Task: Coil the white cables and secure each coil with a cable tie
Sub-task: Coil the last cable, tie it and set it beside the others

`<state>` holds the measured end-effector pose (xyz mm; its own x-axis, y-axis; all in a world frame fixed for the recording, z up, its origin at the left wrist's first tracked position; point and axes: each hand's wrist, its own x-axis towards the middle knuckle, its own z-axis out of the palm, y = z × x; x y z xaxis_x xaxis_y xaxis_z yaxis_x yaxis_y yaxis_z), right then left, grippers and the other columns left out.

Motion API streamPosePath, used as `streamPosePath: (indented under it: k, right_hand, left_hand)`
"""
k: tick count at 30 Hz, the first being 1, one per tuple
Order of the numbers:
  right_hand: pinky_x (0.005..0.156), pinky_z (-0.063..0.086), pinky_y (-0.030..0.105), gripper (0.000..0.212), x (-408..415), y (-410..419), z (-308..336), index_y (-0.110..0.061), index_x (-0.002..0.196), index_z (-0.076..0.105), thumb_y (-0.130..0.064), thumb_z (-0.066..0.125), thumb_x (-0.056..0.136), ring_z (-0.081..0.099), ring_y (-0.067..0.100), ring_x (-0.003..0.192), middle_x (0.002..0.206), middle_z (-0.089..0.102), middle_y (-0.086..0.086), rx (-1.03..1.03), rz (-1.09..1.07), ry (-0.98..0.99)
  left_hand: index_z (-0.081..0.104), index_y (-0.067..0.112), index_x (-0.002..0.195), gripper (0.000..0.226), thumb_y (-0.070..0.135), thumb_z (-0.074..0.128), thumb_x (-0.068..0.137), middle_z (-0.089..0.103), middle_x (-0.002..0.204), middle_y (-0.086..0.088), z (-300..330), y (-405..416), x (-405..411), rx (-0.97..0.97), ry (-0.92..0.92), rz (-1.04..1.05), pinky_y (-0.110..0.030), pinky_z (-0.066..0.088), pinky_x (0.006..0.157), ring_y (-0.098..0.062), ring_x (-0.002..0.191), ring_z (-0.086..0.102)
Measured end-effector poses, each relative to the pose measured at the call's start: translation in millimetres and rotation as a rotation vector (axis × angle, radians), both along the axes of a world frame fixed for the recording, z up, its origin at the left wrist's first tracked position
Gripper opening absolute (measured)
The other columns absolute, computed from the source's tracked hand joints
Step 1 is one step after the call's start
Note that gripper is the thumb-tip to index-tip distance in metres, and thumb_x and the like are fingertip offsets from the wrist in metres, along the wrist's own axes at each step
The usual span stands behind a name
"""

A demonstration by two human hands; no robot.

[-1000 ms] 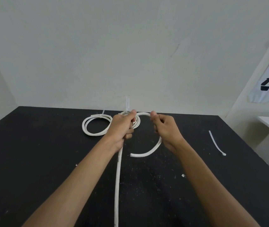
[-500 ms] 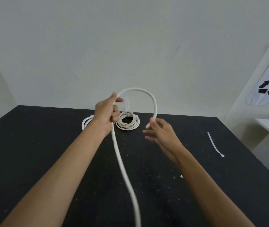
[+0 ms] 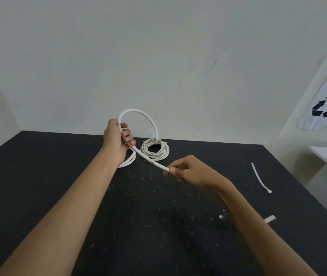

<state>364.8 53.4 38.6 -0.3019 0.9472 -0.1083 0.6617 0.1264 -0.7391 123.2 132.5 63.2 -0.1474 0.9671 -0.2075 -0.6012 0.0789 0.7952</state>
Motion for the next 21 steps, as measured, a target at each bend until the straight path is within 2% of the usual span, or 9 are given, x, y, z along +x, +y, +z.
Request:
streamPosePath:
  k: [4,7,10,13,14,16,18,19,21]
  right_hand:
    - [0.068,0.042,0.031,0.028,7.8,-2.2,0.1,-0.032,0.092,0.085,-0.027,0.062,0.106,0.047,0.012,0.061,0.059,0.057,-0.006,-0.083,0.009,-0.069]
    - [0.073,0.047,0.034,0.024,10.8,-8.8,4.0,-0.038,0.096,0.084,-0.036,0.062,0.106,0.054,0.011,0.065,0.064,0.063,-0.011,-0.062,-0.021,-0.207]
    - [0.087,0.046,0.036,0.016,16.8,-11.6,3.2,-0.042,0.102,0.08,-0.041,0.064,0.103,0.06,0.009,0.073,0.071,0.066,-0.017,0.206,-0.199,-0.516]
    - [0.104,0.038,0.045,0.008,24.5,-6.4,-10.0,-0.034,0.098,0.082,-0.034,0.074,0.098,0.063,0.02,0.093,0.085,0.073,-0.009,0.606,-0.485,-0.548]
    - [0.108,0.036,0.045,0.005,25.5,-4.2,-14.4,-0.031,0.097,0.082,-0.03,0.078,0.094,0.061,0.022,0.1,0.094,0.072,-0.004,0.714,-0.577,-0.504]
    - [0.109,0.034,0.042,0.016,20.6,-1.3,-22.6,-0.023,0.104,0.077,-0.024,0.081,0.089,0.057,0.024,0.111,0.114,0.063,0.001,0.856,-0.736,-0.384]
    - [0.099,0.04,0.037,0.032,9.0,-3.6,-25.4,-0.018,0.117,0.064,-0.025,0.079,0.09,0.054,0.024,0.114,0.124,0.053,0.002,0.896,-0.881,-0.169]
    - [0.094,0.043,0.034,0.036,3.2,-3.6,-25.7,-0.016,0.121,0.057,-0.025,0.078,0.093,0.056,0.022,0.111,0.125,0.051,0.002,0.856,-0.944,0.009]
    - [0.091,0.052,0.032,0.037,-5.9,0.6,-22.2,-0.015,0.128,0.048,-0.028,0.071,0.102,0.063,0.017,0.102,0.125,0.053,0.002,0.617,-1.018,0.429]
  left_hand:
    - [0.058,0.012,0.104,0.036,0.037,0.033,0.111,0.038,0.06,0.001,-10.8,1.9,-4.5,-0.052,0.296,-0.055,-0.031,0.04,0.053,-0.015,0.043,0.029]
    - [0.057,0.013,0.111,0.032,0.024,0.027,0.11,0.037,0.061,0.0,-22.4,3.3,-2.8,-0.072,0.391,-0.019,-0.029,0.042,0.047,-0.013,0.042,0.028]
    - [0.054,0.008,0.11,0.033,0.008,0.021,0.105,0.029,0.062,-0.001,-35.0,5.5,1.5,-0.063,0.29,0.032,-0.023,0.033,0.04,-0.01,0.04,0.026]
    - [0.048,0.013,0.097,0.03,0.003,0.02,0.1,0.026,0.06,0.001,-43.2,2.3,15.0,-0.093,0.043,0.07,-0.021,0.028,0.041,-0.01,0.04,0.023]
    - [0.047,0.015,0.093,0.03,0.002,0.02,0.098,0.025,0.058,0.002,-44.9,-0.2,20.6,-0.104,-0.047,0.077,-0.021,0.027,0.041,-0.01,0.04,0.022]
    - [0.045,0.017,0.089,0.029,0.002,0.022,0.097,0.023,0.058,0.002,-47.1,-4.9,31.9,-0.132,-0.194,0.096,-0.022,0.028,0.042,-0.01,0.04,0.021]
    - [0.045,0.017,0.087,0.029,0.002,0.023,0.098,0.024,0.058,0.002,-49.8,-8.4,42.8,-0.159,-0.292,0.111,-0.023,0.03,0.043,-0.011,0.041,0.021]
    - [0.045,0.017,0.087,0.03,0.002,0.022,0.098,0.024,0.058,0.002,-50.6,-10.8,47.9,-0.158,-0.33,0.111,-0.023,0.031,0.044,-0.012,0.041,0.021]
    - [0.045,0.017,0.087,0.03,0.001,0.023,0.098,0.024,0.057,0.002,-51.1,-16.0,57.5,-0.144,-0.405,0.098,-0.024,0.033,0.047,-0.012,0.042,0.022]
